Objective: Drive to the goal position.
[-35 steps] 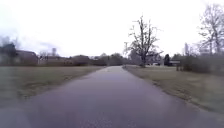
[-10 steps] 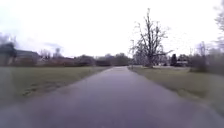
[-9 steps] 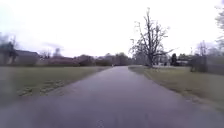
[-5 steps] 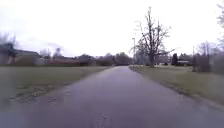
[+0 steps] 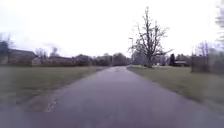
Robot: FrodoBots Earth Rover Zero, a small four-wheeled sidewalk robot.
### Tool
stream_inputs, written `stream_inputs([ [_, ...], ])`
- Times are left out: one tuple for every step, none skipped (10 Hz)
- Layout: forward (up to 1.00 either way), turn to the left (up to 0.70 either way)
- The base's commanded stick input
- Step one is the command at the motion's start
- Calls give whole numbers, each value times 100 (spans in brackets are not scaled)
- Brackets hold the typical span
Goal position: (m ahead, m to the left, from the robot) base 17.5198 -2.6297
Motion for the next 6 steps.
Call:
stream_inputs([
  [100, 0],
  [100, 0],
  [100, 0],
  [100, 0],
  [100, 0],
  [100, 0],
])
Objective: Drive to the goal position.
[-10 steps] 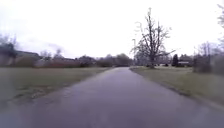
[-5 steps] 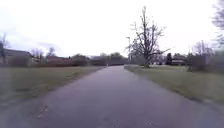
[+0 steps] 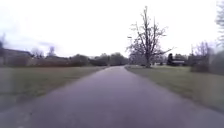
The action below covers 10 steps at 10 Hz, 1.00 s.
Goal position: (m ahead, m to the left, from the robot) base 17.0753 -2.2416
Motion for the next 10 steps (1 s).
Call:
stream_inputs([
  [100, 0],
  [100, 0],
  [100, 0],
  [100, 0],
  [100, 0],
  [100, 0],
  [100, 0],
  [100, 0],
  [100, 0],
  [100, 0],
])
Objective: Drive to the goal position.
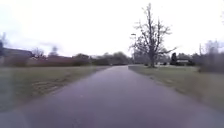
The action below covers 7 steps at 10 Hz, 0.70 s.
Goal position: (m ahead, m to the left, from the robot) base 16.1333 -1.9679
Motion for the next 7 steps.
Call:
stream_inputs([
  [100, 0],
  [100, 0],
  [100, 0],
  [100, 0],
  [100, 0],
  [100, 0],
  [100, 0],
])
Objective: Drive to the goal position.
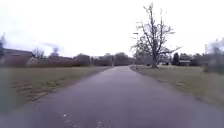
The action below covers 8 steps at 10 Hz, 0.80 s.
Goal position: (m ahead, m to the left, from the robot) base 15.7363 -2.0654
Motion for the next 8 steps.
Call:
stream_inputs([
  [100, 0],
  [100, 0],
  [100, 0],
  [100, 0],
  [100, 0],
  [100, 0],
  [100, 0],
  [100, -1],
])
